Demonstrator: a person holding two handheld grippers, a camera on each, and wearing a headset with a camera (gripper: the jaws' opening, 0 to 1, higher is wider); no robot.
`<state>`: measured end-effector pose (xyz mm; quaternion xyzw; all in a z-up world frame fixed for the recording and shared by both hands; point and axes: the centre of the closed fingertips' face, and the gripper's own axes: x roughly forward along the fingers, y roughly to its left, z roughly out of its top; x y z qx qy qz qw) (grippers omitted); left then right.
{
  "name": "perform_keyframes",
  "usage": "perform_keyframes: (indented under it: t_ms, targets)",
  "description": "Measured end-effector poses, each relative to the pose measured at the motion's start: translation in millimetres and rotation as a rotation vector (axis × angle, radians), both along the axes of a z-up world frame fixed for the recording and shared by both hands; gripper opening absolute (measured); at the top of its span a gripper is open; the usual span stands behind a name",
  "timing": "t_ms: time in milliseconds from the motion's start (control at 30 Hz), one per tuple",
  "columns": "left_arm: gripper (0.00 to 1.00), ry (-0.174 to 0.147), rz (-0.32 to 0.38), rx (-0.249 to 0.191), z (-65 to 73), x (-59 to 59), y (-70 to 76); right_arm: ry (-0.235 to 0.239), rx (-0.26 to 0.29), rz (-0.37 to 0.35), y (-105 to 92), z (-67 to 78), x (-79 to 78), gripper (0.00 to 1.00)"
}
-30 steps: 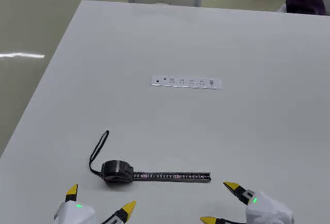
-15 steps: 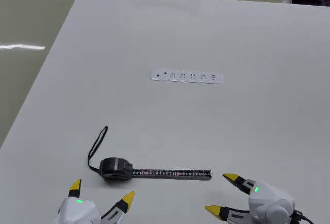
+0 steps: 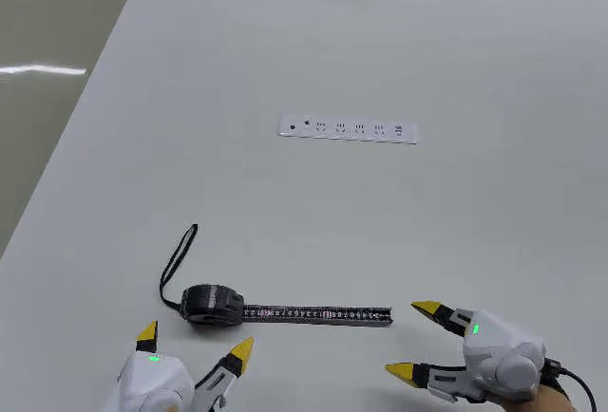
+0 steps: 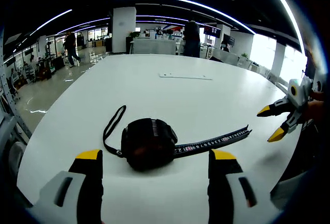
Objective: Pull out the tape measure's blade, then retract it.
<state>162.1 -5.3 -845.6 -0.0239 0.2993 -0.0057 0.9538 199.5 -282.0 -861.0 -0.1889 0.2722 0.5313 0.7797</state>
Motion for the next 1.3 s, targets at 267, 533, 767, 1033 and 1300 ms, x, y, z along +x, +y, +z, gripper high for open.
perform_keyframes:
  t_ms: [267, 533, 767, 1033, 1300]
  targets:
    - [0.81, 0.010, 0.034, -0.026, -8.3, 7.1, 1.5, -0.009, -0.006, 0.052, -2.3, -4.0, 14.4, 0.49]
    - [0.81, 0.011, 0.052, -0.028, -11.6, 13.5, 6.3, -0.016, -0.018, 0.107, -2.4, -12.0, 22.0, 0.39]
    - [0.80, 0.010, 0.053, -0.031, -12.3, 21.6, 5.2, -0.008, -0.027, 0.173, 2.0, -20.3, 23.1, 0.36]
    - [0.80, 0.014, 0.054, -0.030, -14.3, 27.9, 4.0, 0.007, -0.032, 0.220, 5.3, -31.3, 28.2, 0.32]
    - [0.79, 0.019, 0.057, -0.023, -17.1, 32.2, 5.1, 0.016, -0.030, 0.269, 11.8, -38.1, 28.9, 0.29]
